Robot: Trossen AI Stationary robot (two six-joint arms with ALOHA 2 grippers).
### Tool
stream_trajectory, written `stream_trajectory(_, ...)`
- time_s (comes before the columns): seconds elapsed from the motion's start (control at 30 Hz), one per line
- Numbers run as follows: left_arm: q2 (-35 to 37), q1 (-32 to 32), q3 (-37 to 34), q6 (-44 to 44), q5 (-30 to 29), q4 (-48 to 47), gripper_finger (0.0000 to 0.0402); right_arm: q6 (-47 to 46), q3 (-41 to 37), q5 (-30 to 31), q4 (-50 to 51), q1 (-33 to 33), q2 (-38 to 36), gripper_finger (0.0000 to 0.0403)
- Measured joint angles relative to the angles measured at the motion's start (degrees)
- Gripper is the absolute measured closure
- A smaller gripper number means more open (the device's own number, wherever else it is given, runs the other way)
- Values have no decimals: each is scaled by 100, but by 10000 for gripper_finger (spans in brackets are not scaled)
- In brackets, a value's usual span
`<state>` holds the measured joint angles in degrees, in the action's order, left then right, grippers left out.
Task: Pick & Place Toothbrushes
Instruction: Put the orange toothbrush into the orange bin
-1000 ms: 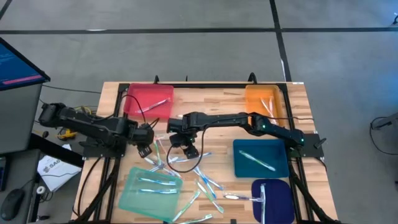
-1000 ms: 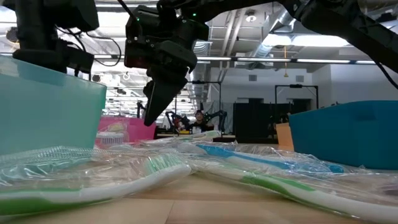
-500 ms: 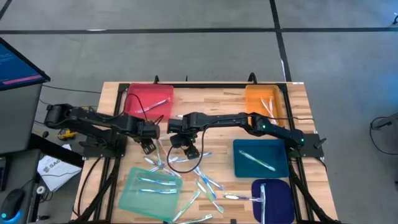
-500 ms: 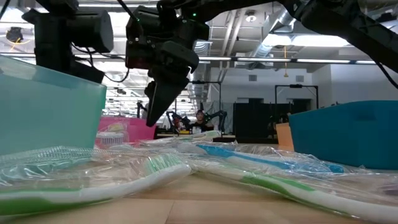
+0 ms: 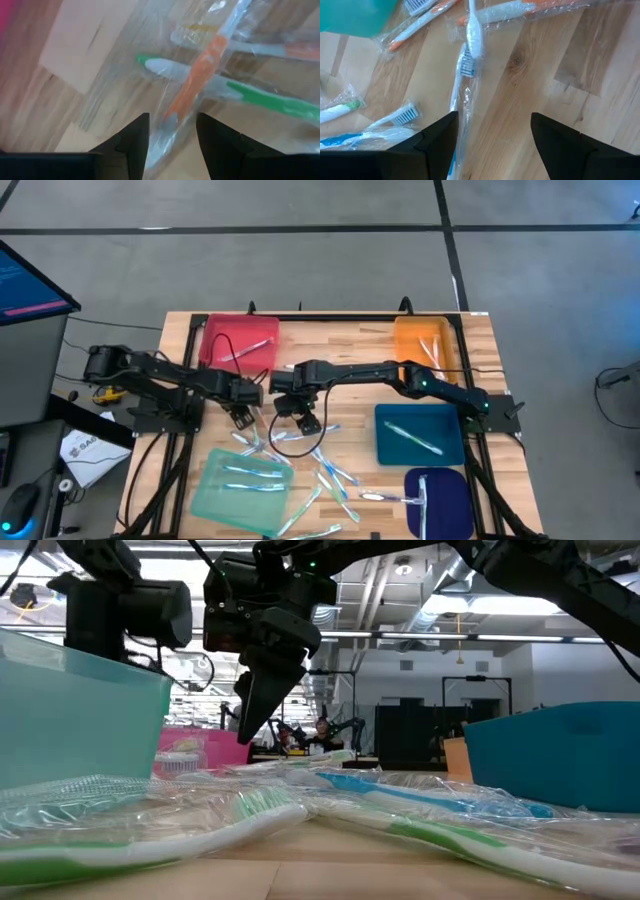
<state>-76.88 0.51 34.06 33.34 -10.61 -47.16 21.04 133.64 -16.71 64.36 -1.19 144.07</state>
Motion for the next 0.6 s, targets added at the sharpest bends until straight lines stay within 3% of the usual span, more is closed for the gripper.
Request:
stream_trajectory(0.2,-161,0,-181,62,84,191,268,46,0,1,-15,0,2,159)
stream_trajectory(0.43,219,1,-225,111,-63,301,381,159,0,4,-553,0,2,159)
stream_trajectory(0.6,644,-26,-282,-2,-101,308,378,164,-1,17,-992,0,-46,159)
